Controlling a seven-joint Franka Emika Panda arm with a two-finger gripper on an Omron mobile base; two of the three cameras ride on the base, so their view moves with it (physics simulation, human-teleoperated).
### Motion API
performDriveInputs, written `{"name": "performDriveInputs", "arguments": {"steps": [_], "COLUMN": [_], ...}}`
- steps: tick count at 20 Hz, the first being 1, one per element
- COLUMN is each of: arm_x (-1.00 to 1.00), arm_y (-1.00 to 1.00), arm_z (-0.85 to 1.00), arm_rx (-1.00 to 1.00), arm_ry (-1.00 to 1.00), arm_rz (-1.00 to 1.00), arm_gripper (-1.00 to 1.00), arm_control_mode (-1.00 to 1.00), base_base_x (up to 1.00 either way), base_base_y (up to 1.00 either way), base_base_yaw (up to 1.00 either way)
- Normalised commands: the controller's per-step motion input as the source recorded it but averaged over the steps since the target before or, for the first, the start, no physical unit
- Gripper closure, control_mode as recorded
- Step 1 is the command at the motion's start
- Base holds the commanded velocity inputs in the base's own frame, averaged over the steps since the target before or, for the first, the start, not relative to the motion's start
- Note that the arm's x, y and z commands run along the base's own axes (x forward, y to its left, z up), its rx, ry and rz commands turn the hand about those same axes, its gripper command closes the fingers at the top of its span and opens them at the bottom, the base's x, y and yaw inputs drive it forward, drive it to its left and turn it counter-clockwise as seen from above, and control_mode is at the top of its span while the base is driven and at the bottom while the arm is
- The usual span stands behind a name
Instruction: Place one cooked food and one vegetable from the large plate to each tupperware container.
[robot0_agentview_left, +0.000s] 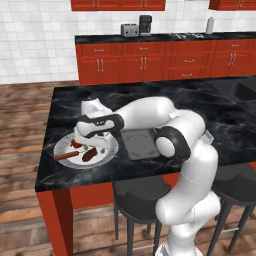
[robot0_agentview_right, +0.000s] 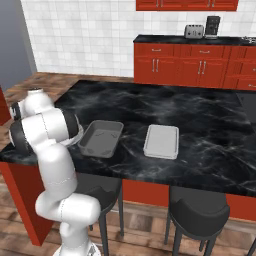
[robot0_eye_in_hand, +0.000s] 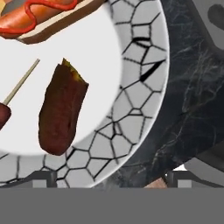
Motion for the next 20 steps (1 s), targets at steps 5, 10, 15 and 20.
{"name": "performDriveInputs", "arguments": {"steps": [5,10,15,20], "arm_x": [0.26,0.22,0.24,0.16], "arm_y": [0.08,0.06,0.08,0.13], "arm_z": [-0.09,-0.21,-0.35,-0.23], "arm_rx": [0.0,0.0,0.0,0.0], "arm_ry": [0.0,0.0,0.0,0.0], "arm_rz": [0.0,0.0,0.0,0.0], "arm_gripper": [-1.0,-1.0,-1.0,-1.0], "arm_control_mode": [-1.0,-1.0,-1.0,-1.0], "base_base_x": [0.0,0.0,0.0,0.0], "base_base_y": [0.0,0.0,0.0,0.0], "base_base_yaw": [0.0,0.0,0.0,0.0]}}
